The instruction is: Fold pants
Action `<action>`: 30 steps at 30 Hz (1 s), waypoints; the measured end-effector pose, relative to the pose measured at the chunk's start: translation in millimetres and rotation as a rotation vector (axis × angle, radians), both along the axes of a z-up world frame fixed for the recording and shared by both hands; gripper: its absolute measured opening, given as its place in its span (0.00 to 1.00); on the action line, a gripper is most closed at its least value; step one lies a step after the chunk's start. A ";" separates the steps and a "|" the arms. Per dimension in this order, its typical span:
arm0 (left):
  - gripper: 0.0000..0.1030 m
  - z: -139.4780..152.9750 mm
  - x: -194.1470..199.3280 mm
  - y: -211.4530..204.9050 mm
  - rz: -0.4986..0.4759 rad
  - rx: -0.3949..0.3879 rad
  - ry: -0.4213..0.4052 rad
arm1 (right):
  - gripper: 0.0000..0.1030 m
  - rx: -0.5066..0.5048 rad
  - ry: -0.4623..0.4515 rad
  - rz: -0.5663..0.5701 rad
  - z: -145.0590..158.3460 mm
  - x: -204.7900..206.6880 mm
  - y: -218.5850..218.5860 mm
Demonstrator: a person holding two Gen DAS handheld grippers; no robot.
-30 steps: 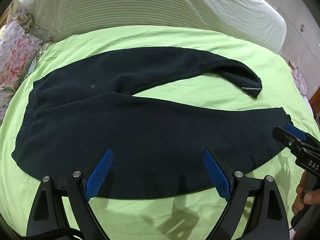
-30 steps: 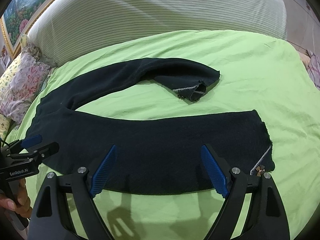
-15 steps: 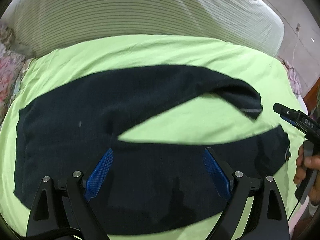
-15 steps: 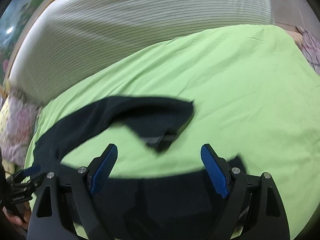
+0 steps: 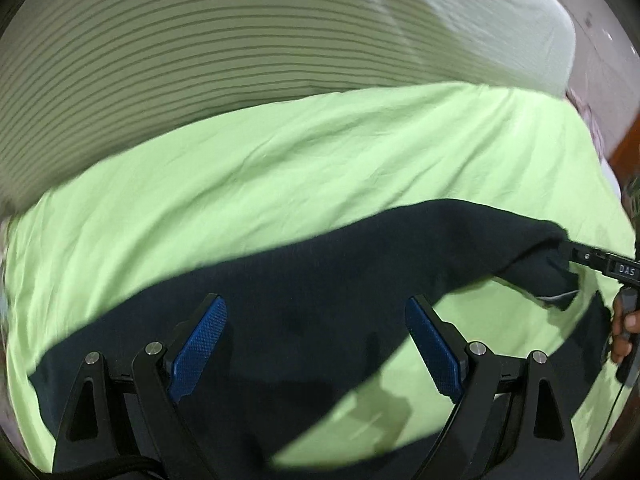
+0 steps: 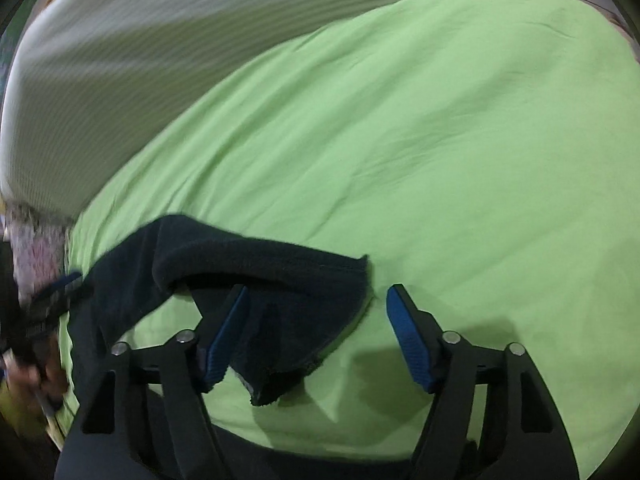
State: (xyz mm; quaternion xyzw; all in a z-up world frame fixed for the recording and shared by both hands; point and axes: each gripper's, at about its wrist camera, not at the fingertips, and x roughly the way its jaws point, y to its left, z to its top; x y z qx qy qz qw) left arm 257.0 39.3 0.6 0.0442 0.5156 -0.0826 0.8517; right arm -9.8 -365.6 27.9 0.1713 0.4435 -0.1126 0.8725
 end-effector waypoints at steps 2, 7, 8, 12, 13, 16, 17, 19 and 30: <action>0.89 -8.2 14.7 -4.7 -0.050 0.003 0.041 | 0.58 0.004 0.008 0.020 -1.5 2.2 -0.5; 0.89 -12.6 11.7 -24.9 -0.174 -0.060 0.079 | 0.22 0.078 0.017 0.032 -4.7 3.9 -7.7; 0.89 -13.0 7.1 -31.8 -0.197 -0.053 0.064 | 0.20 0.088 0.018 0.035 -5.0 4.1 -7.3; 0.89 -31.6 -0.3 -57.2 -0.261 0.042 0.072 | 0.14 0.053 0.014 0.061 0.5 7.3 0.8; 0.89 -39.3 -0.4 -62.0 -0.270 0.067 0.083 | 0.14 0.043 0.007 0.065 4.3 7.6 2.2; 0.79 -53.3 3.2 -69.0 -0.278 0.131 0.100 | 0.13 0.011 -0.021 0.076 17.4 10.3 4.7; 0.64 -58.1 4.5 -69.3 -0.278 0.156 0.108 | 0.13 -0.008 -0.022 0.081 21.4 12.1 5.6; 0.46 -61.1 8.2 -66.5 -0.272 0.170 0.108 | 0.12 -0.070 -0.021 0.102 30.6 16.6 9.3; 0.06 -6.8 -8.6 -42.7 -0.304 -0.133 0.147 | 0.13 -0.747 -0.038 0.415 71.3 17.5 70.7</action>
